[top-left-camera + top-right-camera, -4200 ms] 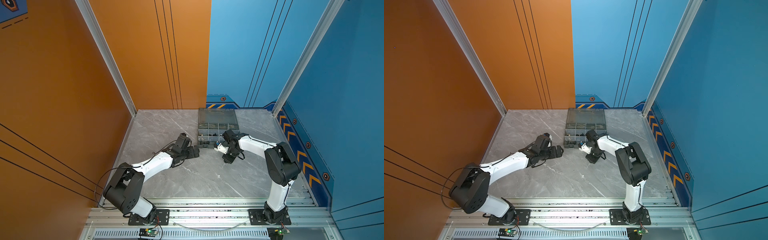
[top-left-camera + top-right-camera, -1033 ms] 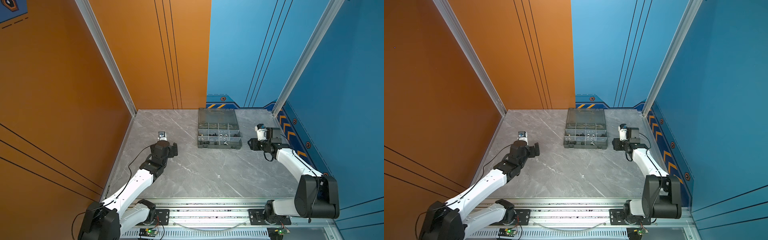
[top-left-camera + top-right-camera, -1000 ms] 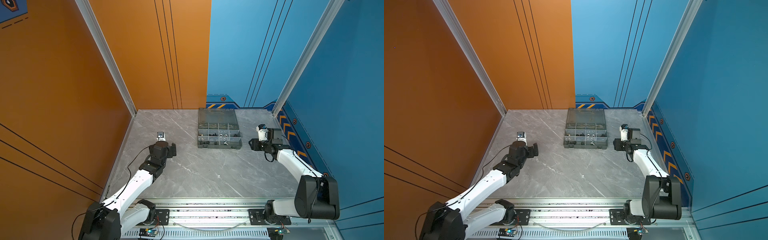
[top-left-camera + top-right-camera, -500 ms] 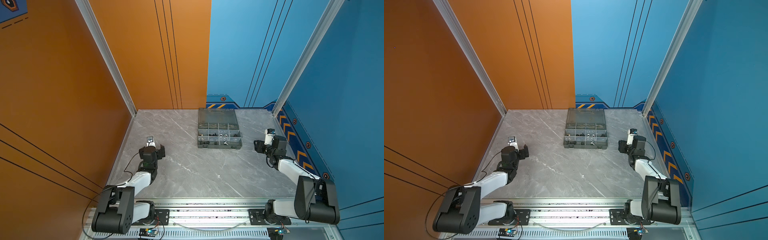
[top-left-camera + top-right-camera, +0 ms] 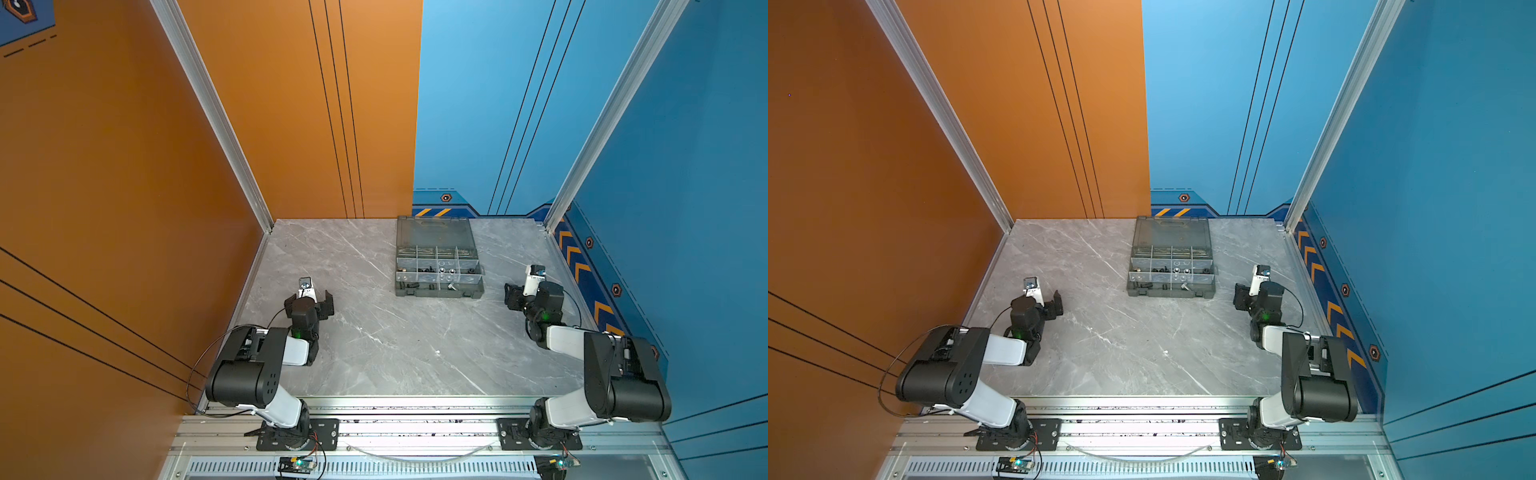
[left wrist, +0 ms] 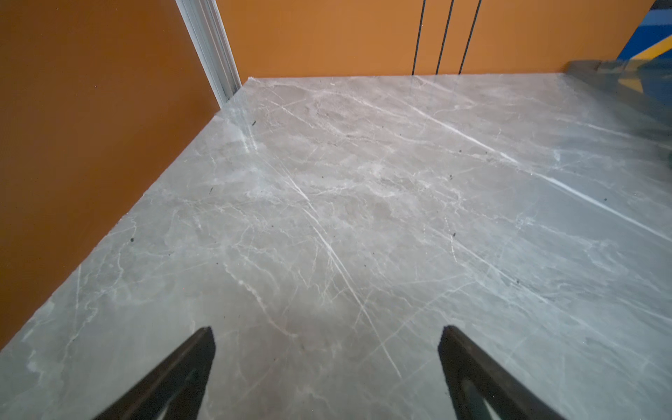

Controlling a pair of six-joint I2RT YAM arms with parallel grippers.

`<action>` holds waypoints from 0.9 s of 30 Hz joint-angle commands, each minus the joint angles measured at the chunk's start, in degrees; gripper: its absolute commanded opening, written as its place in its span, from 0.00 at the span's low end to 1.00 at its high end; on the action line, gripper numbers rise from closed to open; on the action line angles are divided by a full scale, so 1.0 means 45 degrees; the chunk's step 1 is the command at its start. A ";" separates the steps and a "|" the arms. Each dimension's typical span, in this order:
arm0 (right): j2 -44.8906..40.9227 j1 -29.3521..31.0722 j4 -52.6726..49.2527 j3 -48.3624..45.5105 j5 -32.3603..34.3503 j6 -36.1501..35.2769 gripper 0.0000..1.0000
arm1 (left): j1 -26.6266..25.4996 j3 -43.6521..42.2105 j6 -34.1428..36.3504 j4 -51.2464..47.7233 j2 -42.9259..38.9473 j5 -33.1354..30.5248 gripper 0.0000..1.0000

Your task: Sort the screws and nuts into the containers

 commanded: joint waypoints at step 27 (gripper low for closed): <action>0.0542 0.1032 0.2769 -0.1040 0.2414 -0.0762 1.00 | 0.0010 0.0918 0.0296 -0.1130 0.0002 0.0403 0.98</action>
